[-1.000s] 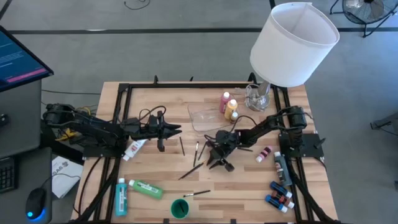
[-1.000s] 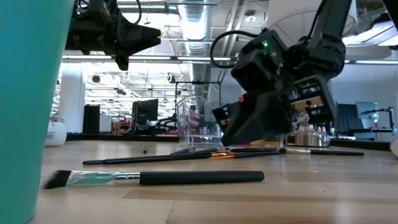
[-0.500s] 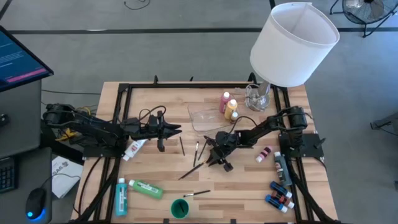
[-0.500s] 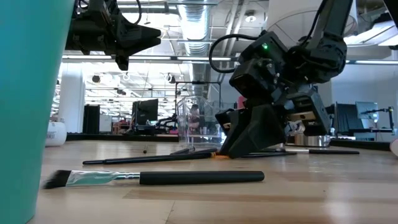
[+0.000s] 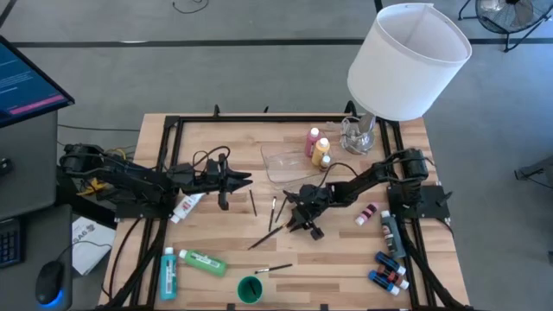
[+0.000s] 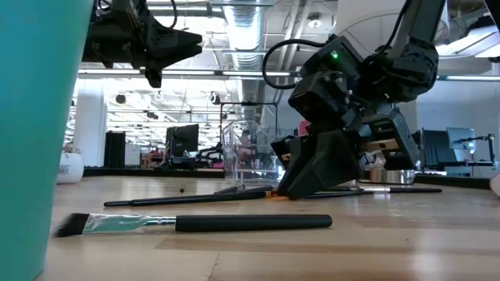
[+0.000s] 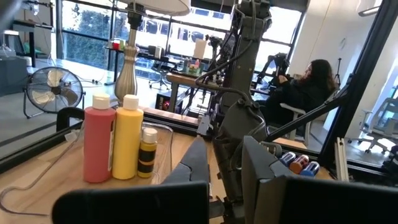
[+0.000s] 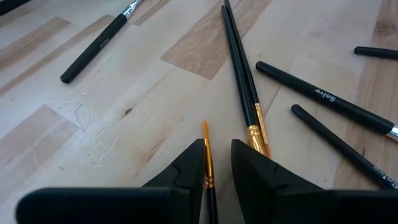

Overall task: Pick & Place Paint Supplies
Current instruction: Put the gold paintbrush into the green cup

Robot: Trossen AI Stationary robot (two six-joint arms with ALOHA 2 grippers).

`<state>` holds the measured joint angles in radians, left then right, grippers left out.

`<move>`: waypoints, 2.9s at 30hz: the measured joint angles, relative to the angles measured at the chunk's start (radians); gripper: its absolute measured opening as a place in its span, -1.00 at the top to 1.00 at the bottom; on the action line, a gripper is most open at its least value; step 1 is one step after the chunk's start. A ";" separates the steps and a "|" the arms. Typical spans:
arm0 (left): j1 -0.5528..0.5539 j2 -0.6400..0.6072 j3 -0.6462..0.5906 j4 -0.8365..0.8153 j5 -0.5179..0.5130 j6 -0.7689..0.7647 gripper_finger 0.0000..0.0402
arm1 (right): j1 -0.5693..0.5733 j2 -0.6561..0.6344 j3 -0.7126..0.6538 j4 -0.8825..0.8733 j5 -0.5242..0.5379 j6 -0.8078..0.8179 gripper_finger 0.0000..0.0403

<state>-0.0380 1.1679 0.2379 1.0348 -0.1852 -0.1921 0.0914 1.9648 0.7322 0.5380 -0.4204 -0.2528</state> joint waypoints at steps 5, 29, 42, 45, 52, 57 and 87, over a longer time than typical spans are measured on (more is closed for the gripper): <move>0.000 0.000 0.000 0.002 0.000 0.000 1.00 | 0.015 0.000 0.000 -0.003 0.023 0.005 0.64; 0.000 0.000 0.000 0.017 0.000 -0.005 1.00 | 0.030 0.002 -0.004 0.050 0.086 0.127 0.99; -0.002 0.000 0.000 0.005 0.029 -0.002 1.00 | 0.040 -0.082 -0.005 0.096 0.085 0.149 1.00; -0.002 0.000 0.000 -0.007 0.029 -0.001 1.00 | 0.040 -0.121 -0.004 0.095 0.085 0.149 1.00; -0.002 0.000 0.000 -0.006 0.029 0.000 1.00 | 0.047 -0.217 -0.004 0.120 0.087 0.126 1.00; -0.002 0.000 0.000 -0.007 0.029 0.000 1.00 | 0.072 -0.231 -0.004 0.263 0.085 0.123 1.00; 0.013 0.000 -0.012 -0.084 -0.010 0.024 1.00 | 0.171 0.109 0.573 0.554 -0.347 0.332 1.00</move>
<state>-0.0254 1.1683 0.2257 0.9512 -0.1951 -0.1684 0.2629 2.0733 1.3050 1.0920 -0.7678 0.0795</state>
